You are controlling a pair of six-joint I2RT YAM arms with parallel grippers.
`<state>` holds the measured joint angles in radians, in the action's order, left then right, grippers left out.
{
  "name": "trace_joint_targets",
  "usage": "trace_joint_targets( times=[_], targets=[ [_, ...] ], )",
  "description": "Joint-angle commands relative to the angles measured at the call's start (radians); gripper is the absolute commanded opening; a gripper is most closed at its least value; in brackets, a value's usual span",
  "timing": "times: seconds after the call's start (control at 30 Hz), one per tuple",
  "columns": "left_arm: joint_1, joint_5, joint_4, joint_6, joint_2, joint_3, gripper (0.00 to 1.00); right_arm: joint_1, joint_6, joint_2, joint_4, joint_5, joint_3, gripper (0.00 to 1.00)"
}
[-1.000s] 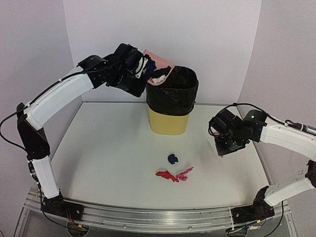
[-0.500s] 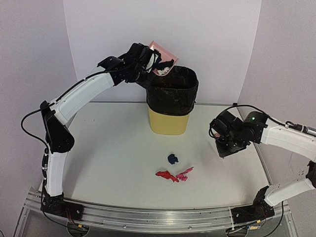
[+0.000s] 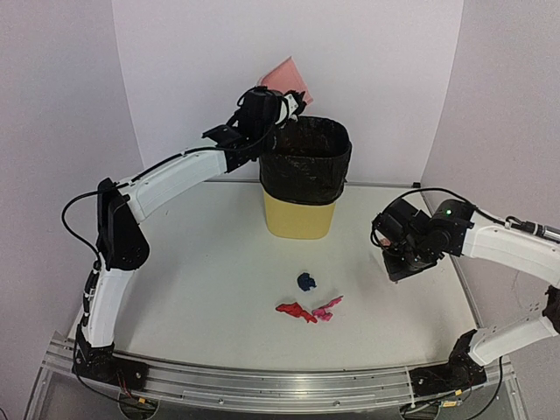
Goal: Sweep away the paper scraps from the table
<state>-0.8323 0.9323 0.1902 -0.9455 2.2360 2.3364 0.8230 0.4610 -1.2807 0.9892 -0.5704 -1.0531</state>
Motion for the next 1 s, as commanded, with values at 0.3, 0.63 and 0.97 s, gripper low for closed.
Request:
trace_joint_targets(
  times=[0.3,0.63,0.97],
  targets=[
    [-0.037,0.028,-0.471,-0.464,-0.055,-0.09,0.0,-0.004,0.019,0.026,0.004,0.007,-0.005,0.0],
    [-0.081,-0.19,0.243,0.239,-0.231,0.121,0.0,-0.005,0.014,0.044,0.006,0.0,-0.022,0.0],
    [-0.107,-0.749,0.583,0.966,-0.723,-0.436,0.0,-0.005,-0.002,0.003,0.006,0.039,-0.054,0.0]
  ],
)
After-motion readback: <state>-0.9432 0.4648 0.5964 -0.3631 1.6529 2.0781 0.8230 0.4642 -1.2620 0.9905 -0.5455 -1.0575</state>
